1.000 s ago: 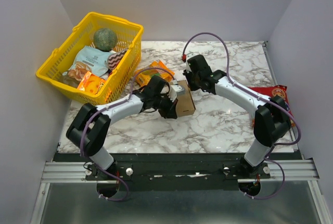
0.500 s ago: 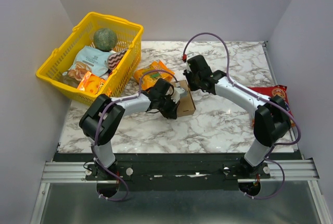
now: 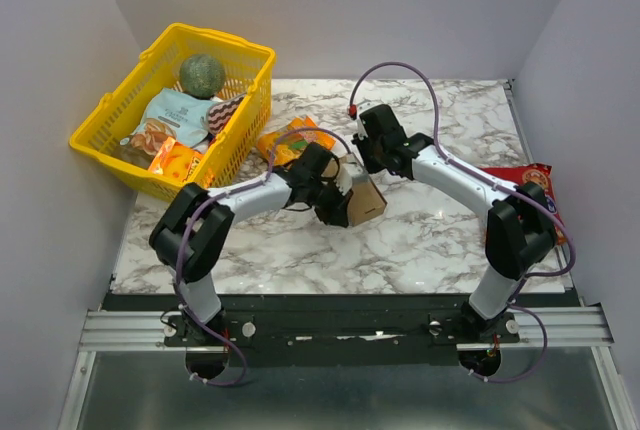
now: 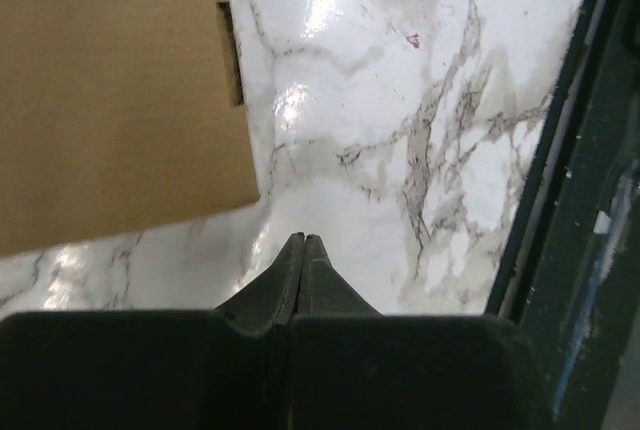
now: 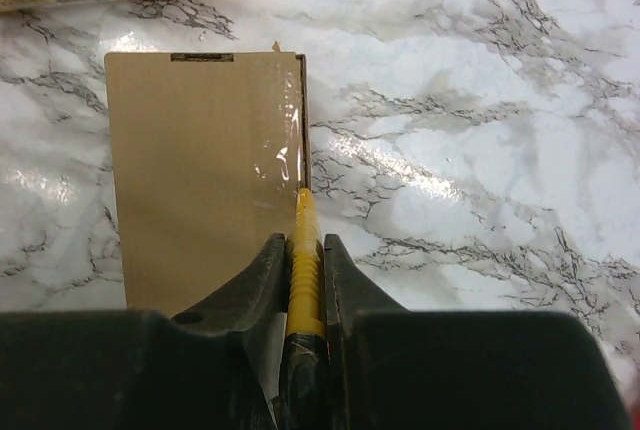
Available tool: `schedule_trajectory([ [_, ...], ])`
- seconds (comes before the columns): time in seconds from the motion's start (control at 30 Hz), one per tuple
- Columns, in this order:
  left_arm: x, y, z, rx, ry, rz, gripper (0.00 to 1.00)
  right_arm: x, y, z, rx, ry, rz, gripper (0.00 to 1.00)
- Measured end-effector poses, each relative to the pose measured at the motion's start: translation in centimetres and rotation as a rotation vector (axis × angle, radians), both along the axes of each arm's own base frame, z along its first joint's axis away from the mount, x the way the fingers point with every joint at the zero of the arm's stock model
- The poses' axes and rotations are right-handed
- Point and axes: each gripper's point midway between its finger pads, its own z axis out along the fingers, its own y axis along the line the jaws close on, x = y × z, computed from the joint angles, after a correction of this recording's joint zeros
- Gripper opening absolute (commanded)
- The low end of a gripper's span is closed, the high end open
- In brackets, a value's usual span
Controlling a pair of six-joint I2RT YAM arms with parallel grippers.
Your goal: Unpack the express box
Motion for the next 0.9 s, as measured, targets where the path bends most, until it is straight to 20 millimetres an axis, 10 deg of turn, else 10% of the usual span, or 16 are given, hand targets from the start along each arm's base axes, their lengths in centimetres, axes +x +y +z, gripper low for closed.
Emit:
schedule_trajectory([
  [0.33, 11.5, 4.8, 14.2, -0.388, -0.197, 0.338, 0.00, 0.0, -0.1, -0.1, -0.016, -0.004, 0.019, 0.00],
  [0.7, 16.2, -0.3, 3.4, -0.425, 0.265, 0.534, 0.00, 0.1, 0.0, -0.2, -0.008, 0.002, 0.005, 0.00],
  [0.9, 16.8, -0.7, 3.1, -0.448, 0.318, 0.583, 0.00, 0.0, 0.0, -0.3, -0.007, 0.009, 0.000, 0.00],
])
